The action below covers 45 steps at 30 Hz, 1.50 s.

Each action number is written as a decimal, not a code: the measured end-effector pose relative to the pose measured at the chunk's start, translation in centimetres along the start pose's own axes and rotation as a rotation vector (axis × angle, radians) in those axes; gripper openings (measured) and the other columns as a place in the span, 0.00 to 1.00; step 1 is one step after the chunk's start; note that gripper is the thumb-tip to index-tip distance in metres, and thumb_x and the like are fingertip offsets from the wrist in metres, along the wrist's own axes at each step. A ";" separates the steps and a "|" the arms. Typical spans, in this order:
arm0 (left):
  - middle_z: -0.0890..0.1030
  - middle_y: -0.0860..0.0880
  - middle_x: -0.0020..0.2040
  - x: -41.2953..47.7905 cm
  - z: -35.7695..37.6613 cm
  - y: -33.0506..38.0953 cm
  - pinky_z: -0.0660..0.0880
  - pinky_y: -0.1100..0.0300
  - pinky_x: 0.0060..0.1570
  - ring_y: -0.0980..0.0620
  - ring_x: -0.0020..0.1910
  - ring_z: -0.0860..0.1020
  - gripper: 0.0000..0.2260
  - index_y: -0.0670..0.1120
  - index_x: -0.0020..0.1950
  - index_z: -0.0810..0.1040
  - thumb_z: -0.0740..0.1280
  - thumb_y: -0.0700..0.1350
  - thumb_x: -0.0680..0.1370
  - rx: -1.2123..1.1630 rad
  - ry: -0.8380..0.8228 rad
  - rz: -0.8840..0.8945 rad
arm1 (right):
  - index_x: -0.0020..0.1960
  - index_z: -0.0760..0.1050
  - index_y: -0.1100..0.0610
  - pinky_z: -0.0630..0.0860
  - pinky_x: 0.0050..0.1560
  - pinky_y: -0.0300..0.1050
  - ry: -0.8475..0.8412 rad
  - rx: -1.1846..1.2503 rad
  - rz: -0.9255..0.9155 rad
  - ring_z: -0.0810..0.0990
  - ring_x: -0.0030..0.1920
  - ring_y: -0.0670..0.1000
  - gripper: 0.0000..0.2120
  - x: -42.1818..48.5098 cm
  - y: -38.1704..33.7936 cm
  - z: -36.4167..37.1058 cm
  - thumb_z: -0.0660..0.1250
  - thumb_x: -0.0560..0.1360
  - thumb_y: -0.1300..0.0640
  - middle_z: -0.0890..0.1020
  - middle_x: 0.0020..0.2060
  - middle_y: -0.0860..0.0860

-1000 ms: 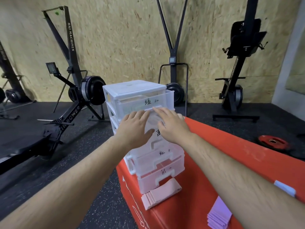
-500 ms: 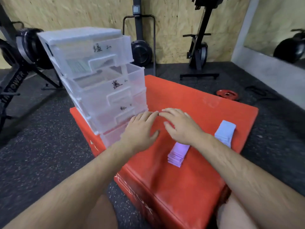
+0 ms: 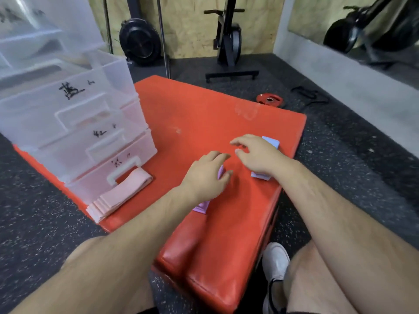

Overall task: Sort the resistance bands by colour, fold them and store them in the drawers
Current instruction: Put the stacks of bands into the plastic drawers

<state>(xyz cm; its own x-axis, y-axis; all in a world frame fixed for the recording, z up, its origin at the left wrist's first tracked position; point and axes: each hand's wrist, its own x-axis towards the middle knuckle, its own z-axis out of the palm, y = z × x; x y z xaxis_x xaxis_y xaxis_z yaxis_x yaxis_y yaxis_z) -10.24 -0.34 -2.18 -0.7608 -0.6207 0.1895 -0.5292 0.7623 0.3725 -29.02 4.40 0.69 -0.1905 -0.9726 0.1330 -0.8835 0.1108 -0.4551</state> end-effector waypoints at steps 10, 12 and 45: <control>0.76 0.48 0.64 9.8 7.0 5.9 0.74 0.47 0.58 0.41 0.60 0.76 0.19 0.48 0.62 0.78 0.59 0.53 0.75 -0.024 -0.114 0.079 | 0.73 0.69 0.54 0.64 0.72 0.52 0.113 0.037 0.445 0.70 0.69 0.62 0.20 -1.5 11.5 -1.5 0.59 0.81 0.52 0.73 0.68 0.59; 0.78 0.47 0.54 9.9 8.3 5.9 0.73 0.47 0.53 0.41 0.51 0.77 0.15 0.47 0.50 0.80 0.57 0.53 0.75 -0.009 -0.092 0.117 | 0.76 0.65 0.53 0.64 0.73 0.53 0.080 0.084 0.486 0.68 0.72 0.61 0.24 -0.8 12.0 -1.6 0.58 0.82 0.49 0.70 0.72 0.58; 0.82 0.47 0.43 -0.9 -9.7 -0.2 0.75 0.51 0.46 0.52 0.42 0.80 0.17 0.49 0.49 0.79 0.79 0.54 0.67 -0.845 0.064 -0.196 | 0.54 0.72 0.62 0.79 0.47 0.49 0.230 0.994 -0.028 0.80 0.44 0.51 0.12 -1.7 -6.1 -8.5 0.70 0.73 0.69 0.81 0.44 0.57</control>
<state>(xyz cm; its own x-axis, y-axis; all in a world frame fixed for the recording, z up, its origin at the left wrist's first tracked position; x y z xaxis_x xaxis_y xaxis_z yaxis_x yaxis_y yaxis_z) -5.80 -1.76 6.36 -0.6492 -0.7549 0.0927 -0.1729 0.2652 0.9486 -26.90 7.13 10.75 -0.3453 -0.8978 0.2734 -0.1536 -0.2333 -0.9602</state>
